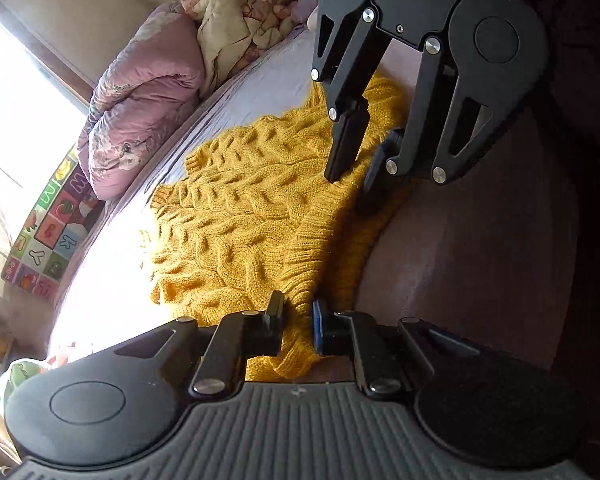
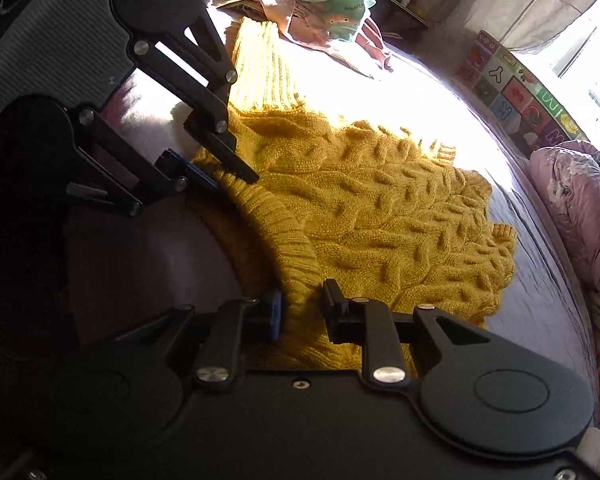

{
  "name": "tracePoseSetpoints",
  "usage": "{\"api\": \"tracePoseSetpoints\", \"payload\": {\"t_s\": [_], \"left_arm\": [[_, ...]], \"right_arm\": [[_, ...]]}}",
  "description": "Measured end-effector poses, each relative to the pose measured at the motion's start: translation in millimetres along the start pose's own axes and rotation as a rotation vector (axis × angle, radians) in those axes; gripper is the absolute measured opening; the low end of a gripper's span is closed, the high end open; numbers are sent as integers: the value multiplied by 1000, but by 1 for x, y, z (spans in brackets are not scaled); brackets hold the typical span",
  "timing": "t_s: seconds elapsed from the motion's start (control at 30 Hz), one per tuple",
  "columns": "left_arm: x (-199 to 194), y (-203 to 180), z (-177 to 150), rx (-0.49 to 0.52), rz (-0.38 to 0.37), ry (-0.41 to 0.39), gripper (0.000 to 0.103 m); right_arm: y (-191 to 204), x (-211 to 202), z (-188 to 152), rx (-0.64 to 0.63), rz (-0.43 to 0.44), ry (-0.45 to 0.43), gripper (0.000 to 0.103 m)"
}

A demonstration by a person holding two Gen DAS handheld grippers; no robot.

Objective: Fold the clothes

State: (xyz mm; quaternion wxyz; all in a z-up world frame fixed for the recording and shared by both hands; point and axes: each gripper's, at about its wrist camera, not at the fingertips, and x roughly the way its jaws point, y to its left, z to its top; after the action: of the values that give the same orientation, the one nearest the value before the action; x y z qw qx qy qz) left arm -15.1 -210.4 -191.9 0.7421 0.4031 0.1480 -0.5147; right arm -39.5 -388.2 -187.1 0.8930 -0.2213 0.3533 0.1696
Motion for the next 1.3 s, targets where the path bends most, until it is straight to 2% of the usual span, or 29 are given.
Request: {"api": "tracePoseSetpoints", "payload": {"t_s": [0.1, 0.2, 0.23, 0.33, 0.4, 0.5, 0.6, 0.67, 0.7, 0.73, 0.77, 0.8, 0.87, 0.93, 0.97, 1.03, 1.07, 1.13, 1.2, 1.27, 1.3], "left_arm": [[-27, 36, -11, -227, -99, -76, 18], [-25, 74, -20, -406, -128, -137, 18], [-14, 92, -19, -478, -115, -139, 18], [19, 129, -11, -599, -111, -122, 18], [42, 156, -6, -711, -137, -120, 18], [72, 187, -1, -822, -129, -126, 18], [113, 215, 8, -890, -151, -108, 18], [142, 232, 2, -1013, -197, -124, 18], [155, 240, -12, -1121, -125, -53, 18], [167, 247, -27, -1230, -42, 28, 7], [165, 249, -45, -1330, -30, 0, 4], [162, 249, -63, -1428, -23, -38, 4], [155, 243, -52, -1326, -16, -68, 4], [153, 245, -42, -1243, -2, -85, 6], [155, 250, -37, -1220, 8, -88, 7], [158, 261, -29, -1173, 28, -94, 14], [160, 266, -25, -1150, 39, -96, 23], [167, 277, -19, -1133, 39, -88, 50], [189, 295, -25, -1203, -26, -56, 52], [209, 304, -36, -1274, -87, -30, 50], [213, 303, -40, -1274, -82, -31, 36]], "right_arm": [[-26, -32, -7, 221, 99, -99, 51], [-58, -36, -10, 366, 125, -168, 51], [-68, -31, -9, 394, 111, -180, 51], [-89, -5, -2, 479, 87, -189, 51], [-101, 13, 3, 538, 100, -200, 51], [-130, 44, 15, 628, 76, -196, 51], [-163, 69, 18, 756, 42, -229, 51], [-185, 89, 11, 865, 25, -270, 51], [-194, 101, 4, 925, 17, -269, 51], [-201, 113, -3, 968, -25, -211, 51], [-202, 117, -13, 990, -75, -171, 40], [-200, 116, -25, 1005, -122, -150, 23], [-194, 105, -40, 999, -162, -173, 23], [-186, 93, -41, 958, -176, -221, 36], [-184, 86, -40, 935, -185, -256, 50], [-196, 84, -36, 921, -210, -274, 51], [-206, 86, -34, 930, -219, -275, 51], [-232, 102, -34, 969, -202, -258, 52], [-263, 130, -41, 1093, -108, -215, 53], [-285, 156, -54, 1214, -12, -234, 52], [-289, 161, -54, 1219, 0, -239, 36]]}}
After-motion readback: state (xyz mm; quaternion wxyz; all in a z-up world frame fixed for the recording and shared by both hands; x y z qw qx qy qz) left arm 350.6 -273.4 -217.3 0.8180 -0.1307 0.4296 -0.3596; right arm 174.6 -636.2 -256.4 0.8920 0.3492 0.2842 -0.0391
